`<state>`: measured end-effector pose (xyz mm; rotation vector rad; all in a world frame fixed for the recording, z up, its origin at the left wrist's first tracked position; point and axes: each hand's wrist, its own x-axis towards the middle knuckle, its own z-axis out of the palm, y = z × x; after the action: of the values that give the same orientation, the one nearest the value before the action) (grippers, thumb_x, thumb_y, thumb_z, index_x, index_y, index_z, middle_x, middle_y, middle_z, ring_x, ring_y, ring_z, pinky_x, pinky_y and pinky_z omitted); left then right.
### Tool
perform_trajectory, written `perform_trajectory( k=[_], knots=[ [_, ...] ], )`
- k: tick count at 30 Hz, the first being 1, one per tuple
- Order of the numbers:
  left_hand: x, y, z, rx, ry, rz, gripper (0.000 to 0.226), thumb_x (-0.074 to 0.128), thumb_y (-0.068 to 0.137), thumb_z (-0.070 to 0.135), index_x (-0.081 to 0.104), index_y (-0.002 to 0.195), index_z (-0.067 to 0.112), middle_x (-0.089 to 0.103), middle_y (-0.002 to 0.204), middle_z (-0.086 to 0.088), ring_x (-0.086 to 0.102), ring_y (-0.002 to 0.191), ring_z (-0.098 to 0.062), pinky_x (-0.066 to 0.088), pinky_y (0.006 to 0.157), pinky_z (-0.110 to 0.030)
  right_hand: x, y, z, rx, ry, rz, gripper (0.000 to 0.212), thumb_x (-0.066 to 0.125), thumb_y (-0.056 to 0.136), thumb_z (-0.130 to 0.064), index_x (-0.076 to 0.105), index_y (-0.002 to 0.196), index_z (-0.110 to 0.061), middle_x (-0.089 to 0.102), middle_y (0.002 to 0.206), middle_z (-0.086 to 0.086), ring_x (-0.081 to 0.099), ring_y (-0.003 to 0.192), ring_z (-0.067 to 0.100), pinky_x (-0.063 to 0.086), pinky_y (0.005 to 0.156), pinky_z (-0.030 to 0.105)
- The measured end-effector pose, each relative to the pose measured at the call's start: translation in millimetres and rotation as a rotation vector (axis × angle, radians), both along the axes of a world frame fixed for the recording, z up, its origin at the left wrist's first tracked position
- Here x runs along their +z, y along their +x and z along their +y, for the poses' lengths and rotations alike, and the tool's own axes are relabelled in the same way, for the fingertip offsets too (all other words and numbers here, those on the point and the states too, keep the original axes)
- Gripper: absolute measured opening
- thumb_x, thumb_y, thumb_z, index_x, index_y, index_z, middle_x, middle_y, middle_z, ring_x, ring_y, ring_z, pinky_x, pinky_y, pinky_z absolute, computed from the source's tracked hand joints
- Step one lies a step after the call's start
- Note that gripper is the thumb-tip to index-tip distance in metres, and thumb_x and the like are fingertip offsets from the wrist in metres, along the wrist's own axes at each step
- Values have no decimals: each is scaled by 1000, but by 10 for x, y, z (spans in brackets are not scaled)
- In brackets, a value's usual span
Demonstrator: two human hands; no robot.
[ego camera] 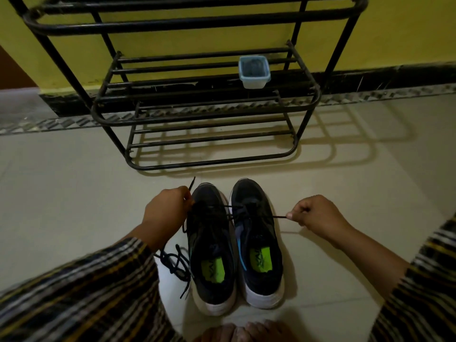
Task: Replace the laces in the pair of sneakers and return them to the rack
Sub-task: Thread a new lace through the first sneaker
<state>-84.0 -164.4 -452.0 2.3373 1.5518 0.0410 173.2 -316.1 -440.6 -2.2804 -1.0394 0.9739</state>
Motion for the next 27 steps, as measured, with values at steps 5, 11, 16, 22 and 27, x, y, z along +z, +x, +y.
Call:
perform_trajectory(
  k=[5, 11, 16, 22, 27],
  knots=[
    [8, -9, -8, -33, 62, 70, 21, 47, 95, 34, 60, 99, 18, 64, 91, -4, 57, 85, -24, 46, 70, -32, 29, 66, -20, -122, 12, 49, 22, 56, 91, -9, 69, 74, -15, 62, 65, 4, 51, 61, 16, 39, 52, 24],
    [38, 7, -8, -151, 240, 180, 29, 52, 91, 41, 61, 110, 21, 60, 111, -2, 47, 113, -25, 37, 91, -39, 124, -62, 101, -88, 72, 199, 27, 42, 92, 3, 66, 89, -9, 70, 77, 9, 51, 58, 13, 39, 50, 21],
    [140, 356, -259, -271, -255, -351, 26, 64, 87, 30, 65, 111, 21, 64, 106, 6, 60, 99, -9, 49, 90, -27, 197, -366, 226, 172, 233, 49, 17, 66, 83, -5, 73, 79, -19, 65, 71, -10, 52, 56, -12, 36, 58, 8],
    [163, 490, -448, -375, -284, -531, 9, 65, 87, 22, 72, 92, 20, 63, 79, 19, 59, 83, 7, 37, 71, 0, 239, -495, 240, 116, 412, 182, 20, 73, 75, -2, 67, 79, -21, 62, 68, -3, 52, 63, 8, 43, 62, 16],
    [178, 486, -446, -348, -298, -623, 9, 67, 85, 18, 73, 92, 19, 69, 81, 14, 62, 81, 4, 42, 71, -6, 209, -500, 242, 52, 409, 277, 20, 75, 73, -2, 61, 81, -15, 62, 66, -1, 54, 64, 11, 44, 66, 23]
  ],
)
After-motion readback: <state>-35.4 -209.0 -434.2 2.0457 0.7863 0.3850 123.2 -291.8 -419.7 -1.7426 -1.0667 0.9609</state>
